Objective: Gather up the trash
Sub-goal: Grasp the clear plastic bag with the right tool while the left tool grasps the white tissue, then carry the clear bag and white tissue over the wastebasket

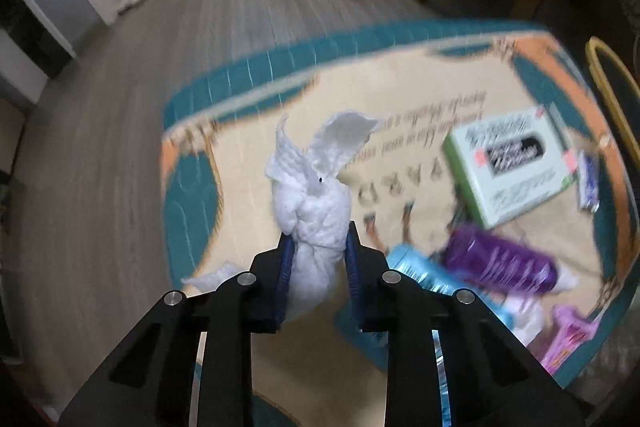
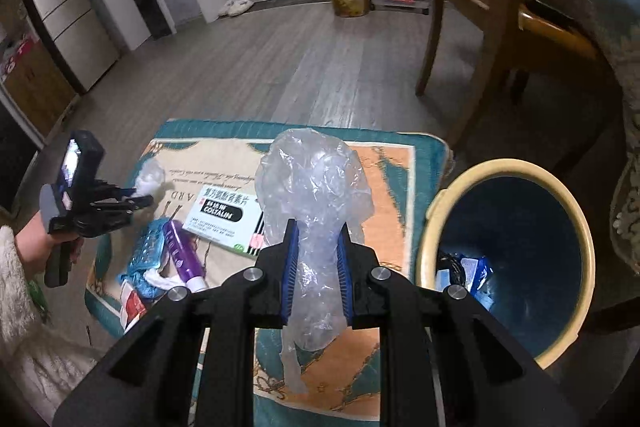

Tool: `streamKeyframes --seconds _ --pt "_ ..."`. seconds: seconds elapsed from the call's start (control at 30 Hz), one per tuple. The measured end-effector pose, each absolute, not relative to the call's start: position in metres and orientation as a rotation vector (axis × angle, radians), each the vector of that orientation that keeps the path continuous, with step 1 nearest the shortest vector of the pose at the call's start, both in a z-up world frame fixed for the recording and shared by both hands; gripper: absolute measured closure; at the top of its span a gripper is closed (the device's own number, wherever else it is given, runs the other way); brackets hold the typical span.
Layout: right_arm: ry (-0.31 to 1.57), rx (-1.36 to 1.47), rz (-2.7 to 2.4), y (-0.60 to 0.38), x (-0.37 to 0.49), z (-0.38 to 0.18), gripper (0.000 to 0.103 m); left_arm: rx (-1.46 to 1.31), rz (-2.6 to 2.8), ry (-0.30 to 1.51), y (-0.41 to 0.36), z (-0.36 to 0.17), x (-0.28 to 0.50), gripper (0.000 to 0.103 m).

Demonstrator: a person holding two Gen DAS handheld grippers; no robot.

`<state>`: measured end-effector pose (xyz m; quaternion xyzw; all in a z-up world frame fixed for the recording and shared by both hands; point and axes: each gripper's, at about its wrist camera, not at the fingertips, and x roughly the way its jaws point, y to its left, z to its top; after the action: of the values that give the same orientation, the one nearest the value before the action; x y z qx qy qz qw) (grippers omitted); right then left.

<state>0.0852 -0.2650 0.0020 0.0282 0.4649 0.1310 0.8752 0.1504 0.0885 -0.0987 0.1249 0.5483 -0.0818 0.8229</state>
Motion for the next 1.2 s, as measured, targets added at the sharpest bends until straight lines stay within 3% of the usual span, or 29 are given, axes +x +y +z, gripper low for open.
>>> streamKeyframes --seconds 0.43,1.2 --pt "0.908 0.131 0.175 -0.317 0.087 0.017 0.085 0.227 -0.323 0.937 0.000 -0.015 0.142 0.077" --pt "0.917 0.201 0.024 -0.411 0.085 0.005 0.085 0.299 -0.607 0.838 -0.154 0.011 0.114 0.077"
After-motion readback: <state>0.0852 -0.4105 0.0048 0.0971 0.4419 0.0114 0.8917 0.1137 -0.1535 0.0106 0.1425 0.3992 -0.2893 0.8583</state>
